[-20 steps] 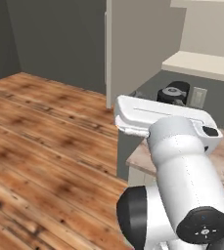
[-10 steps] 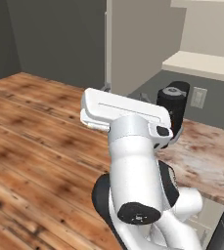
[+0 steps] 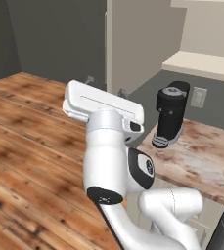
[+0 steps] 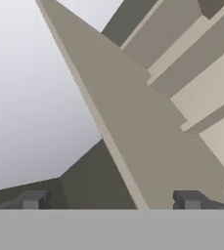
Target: Open the cabinet and move the ladle to the pot. Then close the cabinet.
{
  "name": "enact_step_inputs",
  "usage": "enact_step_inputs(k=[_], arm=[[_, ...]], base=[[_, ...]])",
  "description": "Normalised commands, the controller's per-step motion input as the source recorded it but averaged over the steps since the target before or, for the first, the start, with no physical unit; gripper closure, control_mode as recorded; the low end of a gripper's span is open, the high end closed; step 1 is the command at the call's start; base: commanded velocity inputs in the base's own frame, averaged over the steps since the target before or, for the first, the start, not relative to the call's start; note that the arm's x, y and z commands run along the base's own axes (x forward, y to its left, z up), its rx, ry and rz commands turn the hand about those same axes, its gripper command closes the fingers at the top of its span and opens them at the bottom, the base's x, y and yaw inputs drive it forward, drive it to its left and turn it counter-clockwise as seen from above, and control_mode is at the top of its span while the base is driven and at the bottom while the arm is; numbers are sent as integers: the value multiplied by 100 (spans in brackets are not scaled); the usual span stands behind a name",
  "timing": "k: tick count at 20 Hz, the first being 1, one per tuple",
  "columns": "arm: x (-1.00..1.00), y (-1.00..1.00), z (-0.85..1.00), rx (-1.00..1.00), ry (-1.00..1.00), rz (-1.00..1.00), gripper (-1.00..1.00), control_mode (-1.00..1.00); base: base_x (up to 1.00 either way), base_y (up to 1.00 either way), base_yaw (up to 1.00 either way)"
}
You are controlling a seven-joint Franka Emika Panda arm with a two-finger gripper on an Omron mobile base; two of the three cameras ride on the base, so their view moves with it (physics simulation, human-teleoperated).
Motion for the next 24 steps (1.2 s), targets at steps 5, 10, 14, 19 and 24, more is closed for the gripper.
enact_step_inputs(k=[5,10,14,19,24], arm=[[44,20,-4,6,0,-1,-100,-100],[57,5,-2,6,0,0,-100,-100],[59,19,-2,5,0,0,-100,-100],[60,18,-8,7,0,0,-100,-100],[58,5,-14,11,0,0,-100,-100]], base=[[0,0,0],[0,0,0],[0,0,0],[0,0,0],[0,0,0]])
